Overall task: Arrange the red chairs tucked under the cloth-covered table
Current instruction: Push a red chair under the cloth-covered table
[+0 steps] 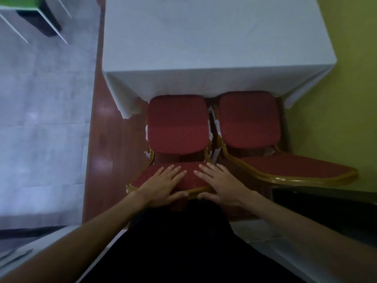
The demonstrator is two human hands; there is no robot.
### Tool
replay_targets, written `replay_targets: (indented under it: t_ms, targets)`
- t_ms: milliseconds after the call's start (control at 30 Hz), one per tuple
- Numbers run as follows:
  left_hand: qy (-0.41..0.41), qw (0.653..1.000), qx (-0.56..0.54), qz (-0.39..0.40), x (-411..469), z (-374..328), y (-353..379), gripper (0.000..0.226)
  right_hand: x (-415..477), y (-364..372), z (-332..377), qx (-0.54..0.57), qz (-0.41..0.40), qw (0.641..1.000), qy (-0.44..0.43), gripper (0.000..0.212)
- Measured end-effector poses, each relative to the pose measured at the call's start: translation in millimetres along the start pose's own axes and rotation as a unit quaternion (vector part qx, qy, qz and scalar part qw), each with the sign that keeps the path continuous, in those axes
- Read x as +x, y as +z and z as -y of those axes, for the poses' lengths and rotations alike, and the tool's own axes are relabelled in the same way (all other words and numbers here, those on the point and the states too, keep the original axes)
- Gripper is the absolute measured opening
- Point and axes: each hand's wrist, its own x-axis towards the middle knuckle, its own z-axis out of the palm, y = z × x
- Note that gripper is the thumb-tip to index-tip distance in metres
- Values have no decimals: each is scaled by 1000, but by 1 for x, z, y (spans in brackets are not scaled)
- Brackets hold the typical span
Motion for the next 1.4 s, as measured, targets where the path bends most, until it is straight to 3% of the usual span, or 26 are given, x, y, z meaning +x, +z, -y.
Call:
replay_targets:
  t_ms: [167, 433, 733, 967, 1167, 1300, 1400]
  targets:
    - [77, 996, -26, 19, -25, 55, 15, 89, 31, 15, 61, 42, 17, 997, 61, 78]
    - [106, 994, 17, 35, -40, 145, 10, 96, 79, 6, 124, 73, 8, 976, 205, 93]
    - [106, 993, 45, 1, -33, 241, -25, 101, 189, -20, 135, 68, -8, 968, 243, 96]
    - [80, 992, 97, -22, -22, 329, -108, 95, 298, -93, 140, 110, -41, 951, 285, 81]
    - [70, 981, 155, -90, 9, 402, -205, 109, 392, -176, 111, 116, -81, 947, 290, 81]
    - [70, 974, 184, -110, 40, 459, -276, 114, 459, -232, 84, 115, -135, 939, 296, 76]
    - [58, 972, 206, -100, 58, 501, -323, 111, 506, -271, 68, 108, -125, 939, 302, 73]
